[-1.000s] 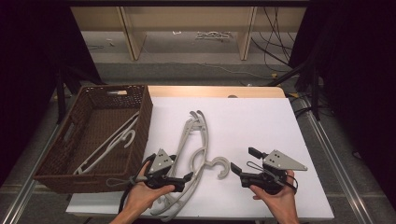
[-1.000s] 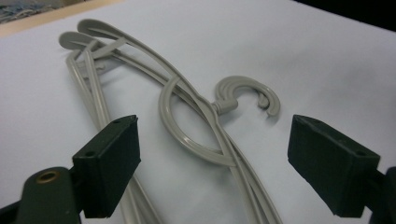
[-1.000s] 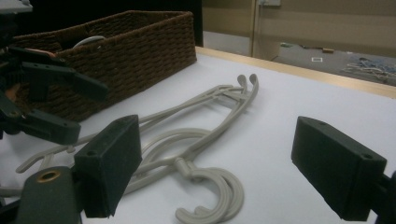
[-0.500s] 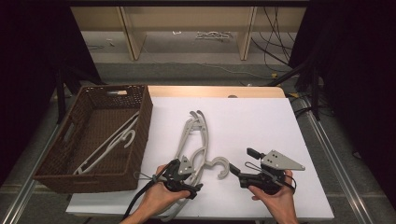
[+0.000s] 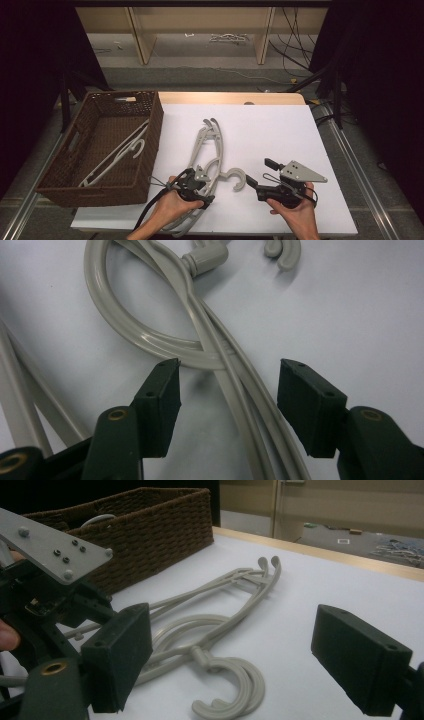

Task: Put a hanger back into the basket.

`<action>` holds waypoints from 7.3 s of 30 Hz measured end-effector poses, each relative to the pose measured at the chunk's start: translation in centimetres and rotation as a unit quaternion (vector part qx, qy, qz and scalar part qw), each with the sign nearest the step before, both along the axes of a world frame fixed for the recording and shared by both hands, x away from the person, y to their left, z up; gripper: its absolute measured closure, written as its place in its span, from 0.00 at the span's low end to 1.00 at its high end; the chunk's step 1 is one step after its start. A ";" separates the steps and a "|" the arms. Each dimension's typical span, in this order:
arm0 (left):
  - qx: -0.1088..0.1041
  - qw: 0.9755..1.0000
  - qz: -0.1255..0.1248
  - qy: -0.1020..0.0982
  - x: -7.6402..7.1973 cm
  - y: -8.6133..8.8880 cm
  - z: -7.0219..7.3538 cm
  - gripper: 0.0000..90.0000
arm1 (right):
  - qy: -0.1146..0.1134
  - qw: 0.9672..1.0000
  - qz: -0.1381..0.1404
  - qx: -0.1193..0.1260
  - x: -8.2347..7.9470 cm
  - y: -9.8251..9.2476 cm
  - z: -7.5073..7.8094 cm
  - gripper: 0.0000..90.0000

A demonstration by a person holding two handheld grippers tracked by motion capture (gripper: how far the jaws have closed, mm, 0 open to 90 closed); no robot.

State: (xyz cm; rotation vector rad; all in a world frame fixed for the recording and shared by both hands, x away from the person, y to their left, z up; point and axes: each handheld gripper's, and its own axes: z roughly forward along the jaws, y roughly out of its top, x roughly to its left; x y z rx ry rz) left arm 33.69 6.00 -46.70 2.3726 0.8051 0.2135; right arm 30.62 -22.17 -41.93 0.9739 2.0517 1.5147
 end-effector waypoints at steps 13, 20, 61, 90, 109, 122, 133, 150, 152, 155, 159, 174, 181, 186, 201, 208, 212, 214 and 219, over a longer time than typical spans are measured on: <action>0.007 1.000 -0.008 -0.014 2.5 -2.5 0.4 0.55 | 0.005 1.000 -0.005 0.004 0.0 -0.1 0.0 0.20; 0.025 0.999 -0.018 0.018 3.8 -2.9 -0.3 0.59 | 0.005 1.000 -0.007 0.002 0.0 -0.2 0.0 0.20; -0.176 0.976 0.093 0.085 5.3 2.6 4.1 0.90 | 0.010 1.000 -0.006 0.003 0.0 -0.3 0.0 0.21; -0.290 0.952 0.085 0.051 6.0 7.8 15.2 0.91 | 0.007 1.000 -0.002 0.019 0.3 -0.2 -0.3 0.20; -0.294 0.951 0.091 0.016 5.3 12.0 19.3 0.91 | 0.010 1.000 -0.006 0.011 0.2 -0.2 -0.3 0.20; -0.289 0.949 0.124 0.017 5.2 15.9 19.4 0.91 | 0.013 1.000 -0.004 0.011 0.2 -0.2 -0.3 0.20; -0.237 0.960 0.140 -0.055 6.2 21.4 18.1 0.91 | 0.016 1.000 -0.005 0.010 0.2 -0.1 -0.3 0.20; -0.176 0.969 0.143 -0.097 6.5 26.1 15.9 0.91 | 0.014 1.000 -0.001 0.016 0.4 0.1 -0.7 0.21; -0.174 0.969 0.145 -0.097 6.5 26.3 15.7 0.91 | 0.017 1.000 -0.001 0.015 0.3 0.1 -0.6 0.20; -0.164 0.970 0.151 -0.100 6.3 27.0 14.9 0.91 | 0.014 1.000 -0.001 0.017 0.4 0.1 -0.7 0.21; -0.155 0.972 0.150 -0.097 6.0 27.5 14.1 0.91 | 0.016 1.000 -0.006 0.009 0.4 0.1 -0.7 0.21; -0.118 0.979 0.142 -0.084 5.1 29.1 10.9 0.91 | 0.019 1.000 -0.001 0.016 0.4 0.2 -0.8 0.21; -0.095 0.984 0.133 -0.069 5.2 29.3 9.8 0.91 | 0.025 1.000 0.000 0.012 0.4 0.1 -0.7 0.21; -0.064 0.989 0.120 -0.057 5.6 28.2 9.0 0.91 | 0.022 1.000 -0.003 0.005 0.4 0.0 -0.7 0.21; -0.008 0.988 0.150 -0.020 7.2 25.9 6.7 0.90 | 0.020 1.000 -0.001 0.016 0.4 0.1 -0.8 0.21; -0.031 0.988 0.153 -0.007 7.4 25.6 6.3 0.87 | 0.021 1.000 -0.001 0.017 0.5 0.1 -0.8 0.21; -0.059 0.985 0.164 -0.015 7.1 25.6 7.3 0.78 | 0.024 1.000 0.000 0.012 0.4 0.1 -0.7 0.21; -0.068 0.983 0.165 -0.031 6.4 25.2 8.3 0.73 | 0.020 1.000 -0.001 0.018 0.5 0.1 -0.8 0.21; -0.109 0.975 0.188 -0.054 5.2 24.1 10.1 0.54 | 0.019 1.000 -0.002 0.018 0.5 0.1 -0.8 0.21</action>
